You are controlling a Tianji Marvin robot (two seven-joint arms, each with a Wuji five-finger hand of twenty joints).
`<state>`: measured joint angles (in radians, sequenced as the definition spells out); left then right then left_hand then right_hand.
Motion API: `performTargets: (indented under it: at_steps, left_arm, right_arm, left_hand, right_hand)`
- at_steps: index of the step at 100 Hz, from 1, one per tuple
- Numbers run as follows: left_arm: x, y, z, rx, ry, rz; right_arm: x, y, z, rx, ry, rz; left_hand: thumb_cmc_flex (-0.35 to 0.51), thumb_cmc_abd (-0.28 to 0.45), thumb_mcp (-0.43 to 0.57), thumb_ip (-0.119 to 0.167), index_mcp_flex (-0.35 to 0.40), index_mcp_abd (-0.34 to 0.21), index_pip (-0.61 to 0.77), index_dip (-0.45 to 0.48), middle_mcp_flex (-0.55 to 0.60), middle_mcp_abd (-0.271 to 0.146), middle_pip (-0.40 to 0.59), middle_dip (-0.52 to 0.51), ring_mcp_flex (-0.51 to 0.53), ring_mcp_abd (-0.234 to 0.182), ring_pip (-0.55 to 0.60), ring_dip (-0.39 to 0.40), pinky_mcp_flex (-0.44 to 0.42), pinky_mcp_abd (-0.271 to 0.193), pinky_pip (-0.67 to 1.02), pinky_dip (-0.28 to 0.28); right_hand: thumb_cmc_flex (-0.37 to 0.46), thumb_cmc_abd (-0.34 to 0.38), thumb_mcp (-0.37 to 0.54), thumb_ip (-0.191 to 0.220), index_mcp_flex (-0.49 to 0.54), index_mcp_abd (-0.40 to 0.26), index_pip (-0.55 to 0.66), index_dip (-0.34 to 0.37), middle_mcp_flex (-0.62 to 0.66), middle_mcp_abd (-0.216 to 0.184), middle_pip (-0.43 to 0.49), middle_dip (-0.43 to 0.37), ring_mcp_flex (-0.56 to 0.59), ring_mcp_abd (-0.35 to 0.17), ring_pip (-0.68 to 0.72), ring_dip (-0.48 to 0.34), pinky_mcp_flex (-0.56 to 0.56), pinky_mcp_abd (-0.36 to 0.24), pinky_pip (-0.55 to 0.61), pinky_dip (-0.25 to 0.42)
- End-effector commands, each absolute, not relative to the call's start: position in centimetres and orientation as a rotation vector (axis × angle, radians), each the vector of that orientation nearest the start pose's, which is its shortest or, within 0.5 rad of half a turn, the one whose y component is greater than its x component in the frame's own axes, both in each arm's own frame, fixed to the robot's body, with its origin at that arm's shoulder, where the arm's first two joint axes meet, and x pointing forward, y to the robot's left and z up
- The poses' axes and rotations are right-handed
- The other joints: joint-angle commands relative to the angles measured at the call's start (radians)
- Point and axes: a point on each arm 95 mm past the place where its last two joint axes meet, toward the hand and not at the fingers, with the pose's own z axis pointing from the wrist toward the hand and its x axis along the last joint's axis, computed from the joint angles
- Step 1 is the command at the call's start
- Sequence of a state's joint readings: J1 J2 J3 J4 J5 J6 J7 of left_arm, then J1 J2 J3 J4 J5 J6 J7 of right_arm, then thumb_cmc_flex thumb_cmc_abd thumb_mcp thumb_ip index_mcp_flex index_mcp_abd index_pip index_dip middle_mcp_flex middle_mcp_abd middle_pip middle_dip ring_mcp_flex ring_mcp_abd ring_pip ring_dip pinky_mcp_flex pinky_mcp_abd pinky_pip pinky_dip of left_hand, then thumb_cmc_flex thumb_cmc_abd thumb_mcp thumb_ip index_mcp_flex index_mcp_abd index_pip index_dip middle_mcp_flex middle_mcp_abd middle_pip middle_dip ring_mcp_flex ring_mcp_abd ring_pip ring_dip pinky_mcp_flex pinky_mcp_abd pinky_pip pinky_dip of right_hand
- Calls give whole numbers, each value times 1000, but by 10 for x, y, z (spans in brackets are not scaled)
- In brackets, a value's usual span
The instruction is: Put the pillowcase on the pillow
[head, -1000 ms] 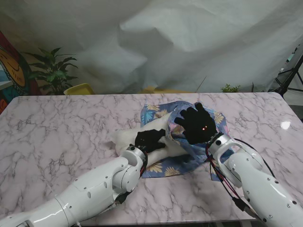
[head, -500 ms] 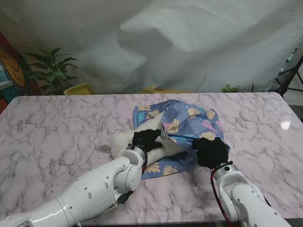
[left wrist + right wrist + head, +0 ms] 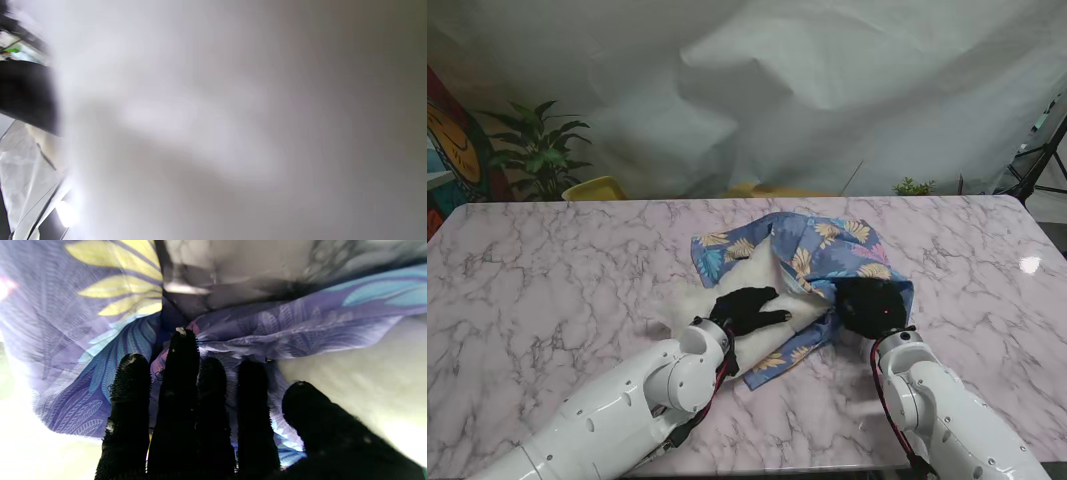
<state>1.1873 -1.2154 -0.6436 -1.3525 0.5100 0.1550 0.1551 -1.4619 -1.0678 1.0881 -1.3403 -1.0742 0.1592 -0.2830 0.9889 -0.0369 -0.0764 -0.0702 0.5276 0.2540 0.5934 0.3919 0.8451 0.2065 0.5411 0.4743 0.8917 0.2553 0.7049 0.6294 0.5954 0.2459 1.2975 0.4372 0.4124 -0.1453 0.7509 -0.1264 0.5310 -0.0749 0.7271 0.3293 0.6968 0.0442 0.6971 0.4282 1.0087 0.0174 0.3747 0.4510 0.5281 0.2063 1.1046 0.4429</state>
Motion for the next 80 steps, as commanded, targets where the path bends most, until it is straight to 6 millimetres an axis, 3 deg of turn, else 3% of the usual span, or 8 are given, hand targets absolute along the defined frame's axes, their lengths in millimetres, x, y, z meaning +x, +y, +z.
performTargets:
  at_steps: [1,21,26,39,42,64,80]
  left_arm:
    - [410,-163,-361,-1496,1634,-1748]
    - [397,-170,-360,-1505,1660,-1883]
    - [394,-173,-360,-1513,1651,-1920]
    - [389,-178,-357,-1511,1617,-1989]
    - [388,-179,-357,-1509,1611,-1997]
    - [388,-180,-355,-1510,1604,-2005]
    - [389,-182,-355,-1537,1582,-2044]
  right_arm:
    - [428,-35,-366,1084,1362,1274]
    - [449,-33,-361,1024,1319,1333]
    - [456,-33,-361,1008,1320,1342]
    - [473,-33,-362,993,1345,1348]
    - [476,-33,-363,995,1350,1347]
    - [499,-35,-367,984,1394,1356]
    - [520,-33,-365,952,1422,1412]
  left_hand:
    - [-32,123,51,47,1,-52,7,34,-54,-49,-60,-50,-63,-13,-141,-74,-70,15,-99,10]
    - [-78,135,49,47,-28,-60,-61,27,-139,-21,-128,-85,-158,30,-231,-129,-137,32,-222,4]
    - [-81,134,51,48,-33,-61,-73,26,-152,-15,-137,-89,-172,36,-242,-139,-143,34,-248,-2]
    - [-72,132,54,48,-36,-59,-82,27,-162,-10,-140,-90,-185,34,-246,-144,-146,31,-262,-3]
    - [-70,134,54,48,-35,-59,-83,27,-162,-10,-140,-89,-187,33,-245,-145,-146,30,-266,-4]
    - [-69,143,52,47,-56,-56,-109,25,-205,2,-157,-94,-246,49,-267,-157,-196,54,-329,-21]
    - [-46,142,57,47,-49,-51,-113,27,-205,13,-155,-93,-250,49,-263,-158,-192,40,-345,-23]
  right_hand:
    - [-21,40,-9,28,-28,44,-41,0,-19,17,-12,-9,-19,18,-38,-12,-16,22,2,-10]
    - [-18,17,40,25,-8,19,-13,15,9,1,-5,-18,-14,4,-25,-21,-15,20,13,-19]
    - [-16,5,53,7,-5,12,-5,5,16,-6,-3,-19,-11,2,-22,-23,-14,19,14,-23]
    - [-9,-13,72,-14,0,-1,14,-20,26,-13,-1,-21,-12,-3,-22,-28,-16,16,15,-28]
    - [-10,-18,86,-31,-3,-2,38,-54,30,-15,-3,-23,-12,-5,-22,-31,-17,15,16,-32]
    - [-11,-33,102,-39,-2,-14,58,-75,35,-23,-3,-24,-25,-18,-30,-36,-30,4,14,-36]
    - [-42,-43,140,-34,-17,-29,68,-88,16,-42,-19,-35,-68,-41,-62,-55,-80,-21,-13,-50]
